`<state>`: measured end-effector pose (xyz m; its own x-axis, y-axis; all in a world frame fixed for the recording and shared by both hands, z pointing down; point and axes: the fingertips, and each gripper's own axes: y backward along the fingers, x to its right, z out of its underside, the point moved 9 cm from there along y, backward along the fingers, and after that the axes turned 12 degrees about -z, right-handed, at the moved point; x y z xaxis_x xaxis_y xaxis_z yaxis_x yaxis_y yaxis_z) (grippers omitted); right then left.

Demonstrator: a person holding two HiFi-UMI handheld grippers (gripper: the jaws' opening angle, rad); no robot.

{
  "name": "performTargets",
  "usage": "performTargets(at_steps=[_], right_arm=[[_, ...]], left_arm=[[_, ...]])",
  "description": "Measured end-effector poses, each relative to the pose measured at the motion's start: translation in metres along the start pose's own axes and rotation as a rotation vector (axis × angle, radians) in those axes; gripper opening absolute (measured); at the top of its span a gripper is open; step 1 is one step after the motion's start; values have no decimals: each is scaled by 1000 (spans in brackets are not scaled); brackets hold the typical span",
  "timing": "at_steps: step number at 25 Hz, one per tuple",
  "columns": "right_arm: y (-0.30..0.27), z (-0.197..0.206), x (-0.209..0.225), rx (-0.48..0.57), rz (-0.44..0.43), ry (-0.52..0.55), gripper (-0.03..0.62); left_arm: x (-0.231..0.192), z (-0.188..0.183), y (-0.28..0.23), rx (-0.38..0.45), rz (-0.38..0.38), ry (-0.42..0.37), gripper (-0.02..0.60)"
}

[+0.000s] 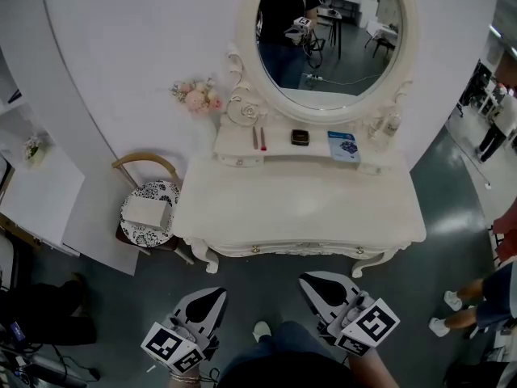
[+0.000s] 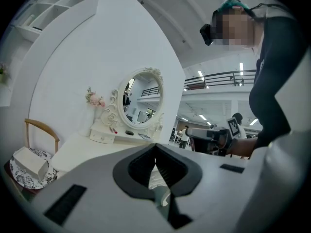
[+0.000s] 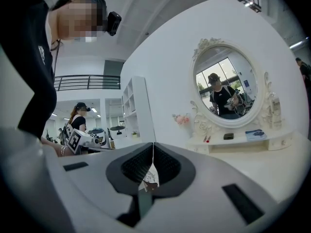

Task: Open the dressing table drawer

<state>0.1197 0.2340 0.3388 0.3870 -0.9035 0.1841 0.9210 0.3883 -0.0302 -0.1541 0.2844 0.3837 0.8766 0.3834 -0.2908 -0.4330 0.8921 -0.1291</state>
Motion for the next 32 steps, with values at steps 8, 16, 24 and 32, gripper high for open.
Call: performTargets(at_steps=[8, 16, 24, 32], right_arm=[[0, 3, 10, -31, 45, -16, 18], [-19, 8, 29, -43, -16, -17, 18], [-37, 0, 71, -75, -53, 10, 18], [-62, -17, 130, -92, -78, 20, 18]], left_arm=[[-6, 4, 2, -13, -9, 20, 17], [-15, 4, -7, -21, -52, 25, 17], [-27, -13, -51, 0, -69, 13, 17], [-43, -29, -102, -3, -88, 11, 17]])
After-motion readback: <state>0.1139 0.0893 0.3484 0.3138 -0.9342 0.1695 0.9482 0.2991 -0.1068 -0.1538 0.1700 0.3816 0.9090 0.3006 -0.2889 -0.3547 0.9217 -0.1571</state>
